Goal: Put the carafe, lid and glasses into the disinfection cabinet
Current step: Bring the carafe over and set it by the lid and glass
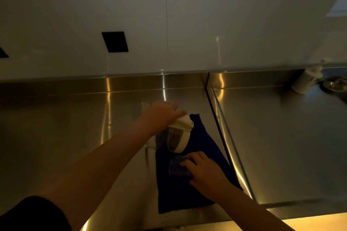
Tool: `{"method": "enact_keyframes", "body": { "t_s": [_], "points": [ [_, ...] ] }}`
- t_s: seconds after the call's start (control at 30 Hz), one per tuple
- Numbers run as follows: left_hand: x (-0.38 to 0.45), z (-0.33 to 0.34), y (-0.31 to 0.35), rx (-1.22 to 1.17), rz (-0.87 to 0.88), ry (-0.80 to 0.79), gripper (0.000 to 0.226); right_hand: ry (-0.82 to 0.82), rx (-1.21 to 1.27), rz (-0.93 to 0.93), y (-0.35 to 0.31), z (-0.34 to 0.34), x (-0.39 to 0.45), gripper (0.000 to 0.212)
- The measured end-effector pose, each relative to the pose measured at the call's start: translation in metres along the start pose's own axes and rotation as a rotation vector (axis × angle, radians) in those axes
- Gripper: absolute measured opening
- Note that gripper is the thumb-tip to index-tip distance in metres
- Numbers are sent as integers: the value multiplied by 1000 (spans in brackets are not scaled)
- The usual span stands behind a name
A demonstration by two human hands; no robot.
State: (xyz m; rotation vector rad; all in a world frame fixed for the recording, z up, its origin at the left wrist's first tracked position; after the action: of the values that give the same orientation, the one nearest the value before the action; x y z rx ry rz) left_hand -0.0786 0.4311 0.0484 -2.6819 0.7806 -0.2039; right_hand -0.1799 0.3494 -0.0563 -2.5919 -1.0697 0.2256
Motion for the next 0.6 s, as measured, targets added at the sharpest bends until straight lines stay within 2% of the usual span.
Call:
{"method": "enact_keyframes", "body": {
  "t_s": [0.2, 0.3, 0.37, 0.5, 0.6],
  "points": [
    [24, 3, 37, 78, 130, -78, 55, 2, 44, 52, 7, 1, -1, 56],
    [30, -1, 59, 96, 233, -22, 53, -2, 2, 69, 12, -1, -3, 55],
    [32, -1, 67, 118, 269, 14, 51, -65, -79, 61, 13, 5, -1, 58],
    [35, -6, 66, 108, 254, 69, 50, -184, -200, 69, 16, 21, 5, 76],
    [30, -24, 66, 89, 257, 193, 48, -250, -254, 64, 15, 26, 10, 78]
  ]
}}
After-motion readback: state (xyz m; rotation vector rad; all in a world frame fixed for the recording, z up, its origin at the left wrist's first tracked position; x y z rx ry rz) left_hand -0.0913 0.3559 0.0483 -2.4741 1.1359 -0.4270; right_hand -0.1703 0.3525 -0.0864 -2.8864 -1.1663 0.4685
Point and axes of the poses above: each hand's wrist, its own x-axis towards the middle knuckle, its own z-axis out of the palm, y = z × x, the point moved 10 cm from there along x, towards the middle knuckle, and after that the axes turned 5 degrees about x, right-handed, at the moved point
